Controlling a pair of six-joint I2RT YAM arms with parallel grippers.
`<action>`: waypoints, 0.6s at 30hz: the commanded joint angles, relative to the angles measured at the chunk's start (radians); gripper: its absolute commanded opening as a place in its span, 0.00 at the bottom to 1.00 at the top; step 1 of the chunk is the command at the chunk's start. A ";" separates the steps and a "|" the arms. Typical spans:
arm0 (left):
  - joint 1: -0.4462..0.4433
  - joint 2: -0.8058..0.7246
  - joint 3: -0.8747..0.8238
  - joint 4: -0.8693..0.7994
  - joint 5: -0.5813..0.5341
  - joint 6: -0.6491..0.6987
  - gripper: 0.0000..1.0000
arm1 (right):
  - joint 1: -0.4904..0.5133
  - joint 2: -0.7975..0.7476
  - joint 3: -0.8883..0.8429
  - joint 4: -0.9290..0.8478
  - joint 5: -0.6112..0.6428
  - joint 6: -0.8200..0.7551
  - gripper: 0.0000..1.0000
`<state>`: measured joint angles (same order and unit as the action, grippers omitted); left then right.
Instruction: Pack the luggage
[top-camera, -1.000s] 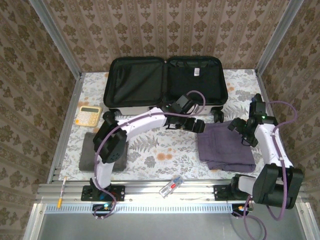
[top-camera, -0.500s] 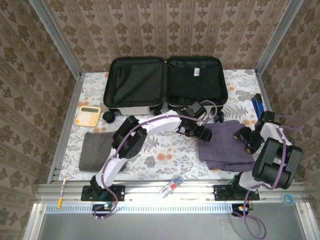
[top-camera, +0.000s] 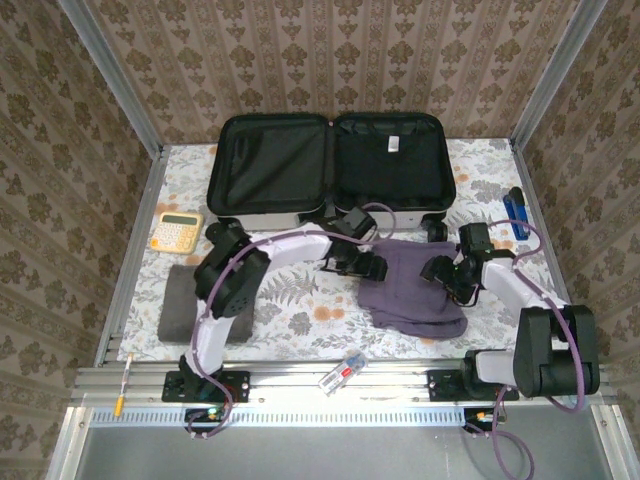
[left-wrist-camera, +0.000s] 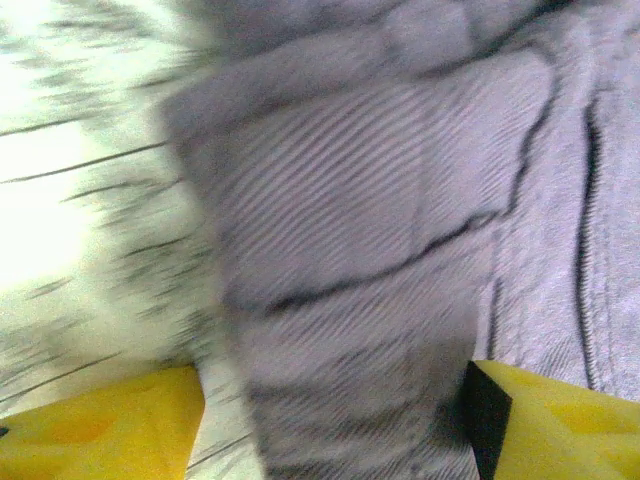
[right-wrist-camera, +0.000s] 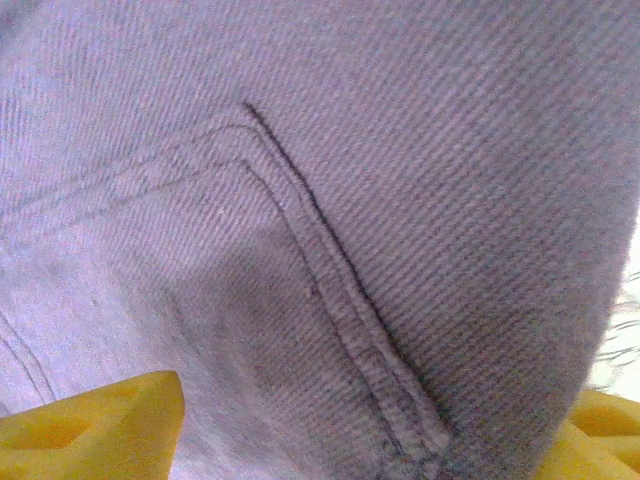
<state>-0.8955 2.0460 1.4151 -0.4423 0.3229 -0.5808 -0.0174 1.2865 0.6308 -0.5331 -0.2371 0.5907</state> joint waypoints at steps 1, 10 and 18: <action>0.044 -0.057 -0.073 -0.040 -0.071 -0.002 0.72 | 0.013 -0.021 0.016 -0.076 0.035 0.021 0.81; -0.018 -0.067 0.021 -0.087 -0.030 0.042 0.79 | 0.002 -0.035 0.071 -0.182 0.160 -0.027 0.86; -0.057 0.036 0.145 -0.177 -0.043 0.035 0.80 | 0.000 0.004 0.031 -0.147 0.181 -0.036 0.86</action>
<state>-0.9493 2.0369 1.5318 -0.5438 0.2901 -0.5575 -0.0113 1.2678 0.6827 -0.6636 -0.0883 0.5716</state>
